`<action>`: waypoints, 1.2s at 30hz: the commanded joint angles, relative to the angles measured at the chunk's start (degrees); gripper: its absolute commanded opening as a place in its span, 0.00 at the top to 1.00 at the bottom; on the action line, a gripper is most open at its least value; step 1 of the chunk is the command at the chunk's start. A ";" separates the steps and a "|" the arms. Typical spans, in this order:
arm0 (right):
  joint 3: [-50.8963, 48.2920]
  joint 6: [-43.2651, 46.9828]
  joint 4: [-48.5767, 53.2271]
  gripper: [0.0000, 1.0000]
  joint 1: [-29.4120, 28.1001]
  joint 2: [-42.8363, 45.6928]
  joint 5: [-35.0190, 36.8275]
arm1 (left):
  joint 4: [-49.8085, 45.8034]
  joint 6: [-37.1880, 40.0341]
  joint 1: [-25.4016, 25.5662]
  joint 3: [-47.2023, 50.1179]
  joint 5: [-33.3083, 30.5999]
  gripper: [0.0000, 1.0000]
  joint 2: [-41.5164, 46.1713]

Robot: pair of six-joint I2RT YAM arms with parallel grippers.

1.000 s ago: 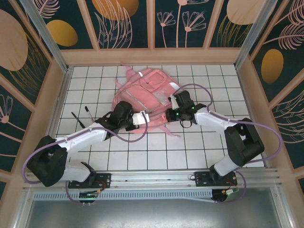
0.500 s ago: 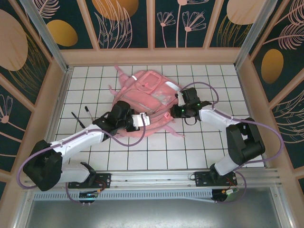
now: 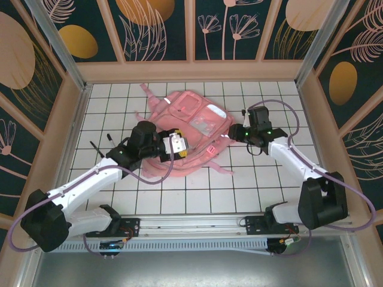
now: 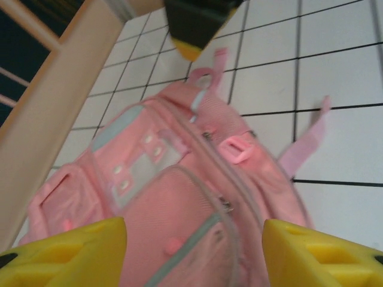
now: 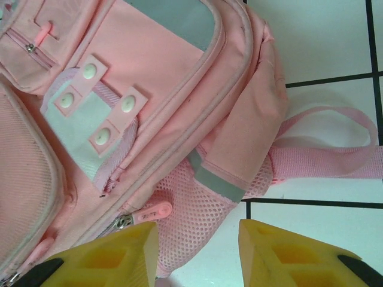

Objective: Pack the student bag

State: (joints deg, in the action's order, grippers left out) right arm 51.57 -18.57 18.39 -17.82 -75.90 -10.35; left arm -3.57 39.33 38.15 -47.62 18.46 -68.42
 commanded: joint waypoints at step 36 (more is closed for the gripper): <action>-4.84 66.80 -10.65 0.57 -4.67 -2.66 -30.19 | -12.91 16.43 -0.66 -10.50 -5.29 1.00 -14.13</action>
State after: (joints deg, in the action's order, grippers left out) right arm 47.07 30.52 11.75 -22.87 -76.77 -37.04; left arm -17.41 55.46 37.58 -58.13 6.39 -85.78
